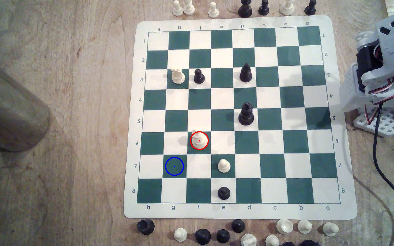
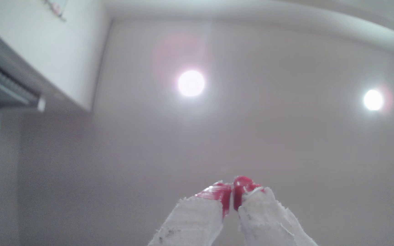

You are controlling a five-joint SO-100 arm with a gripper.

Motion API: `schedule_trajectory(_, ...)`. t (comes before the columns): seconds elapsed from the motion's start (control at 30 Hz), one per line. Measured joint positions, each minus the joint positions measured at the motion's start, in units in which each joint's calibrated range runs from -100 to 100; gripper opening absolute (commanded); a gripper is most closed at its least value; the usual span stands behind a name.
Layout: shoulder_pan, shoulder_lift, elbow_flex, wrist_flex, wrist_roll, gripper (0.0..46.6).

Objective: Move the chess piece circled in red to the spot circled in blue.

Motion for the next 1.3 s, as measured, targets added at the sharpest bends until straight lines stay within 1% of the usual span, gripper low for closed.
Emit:
schedule_trajectory(0.17,-1.11,0.00,0.00,3.19,0.00,0.2)
schedule_trajectory(0.33,-3.32,0.00,-1.90,19.60,0.00,0.2)
schedule_trajectory(0.37,-3.54,0.00,-3.80,24.46,0.00,0.2)
schedule_trajectory(0.4,-3.83,0.00,-7.68,34.98,0.00,0.2)
schedule_trajectory(0.5,-4.35,0.00,-14.46,57.29,0.00,0.2)
schedule_trajectory(0.53,-4.57,0.00,-17.71,67.33,0.00,0.2)
schedule_trajectory(0.67,-4.65,0.08,-23.41,88.69,0.00,0.2)
schedule_trajectory(0.7,-4.65,0.08,-25.31,98.09,0.00,0.2)
schedule_trajectory(0.8,-4.65,0.08,-27.38,110.28,-0.10,0.2)
schedule_trajectory(0.83,-4.65,0.08,-28.83,118.09,-0.20,0.2)
schedule_trajectory(0.93,-4.65,1.17,-30.46,129.00,-0.20,0.2)
schedule_trajectory(1.07,-4.72,8.04,-35.88,140.48,-0.15,0.5)
schedule_trajectory(1.17,-4.72,16.51,-43.47,151.16,-0.15,1.9)
schedule_trajectory(1.2,-4.94,18.27,-45.01,153.71,-0.39,3.1)
schedule_trajectory(1.23,-5.38,20.28,-47.18,156.57,-0.73,5.5)
schedule_trajectory(1.27,-6.64,24.63,-51.42,162.71,-1.32,5.8)
schedule_trajectory(1.3,-7.08,26.14,-52.69,164.62,-1.47,7.6)
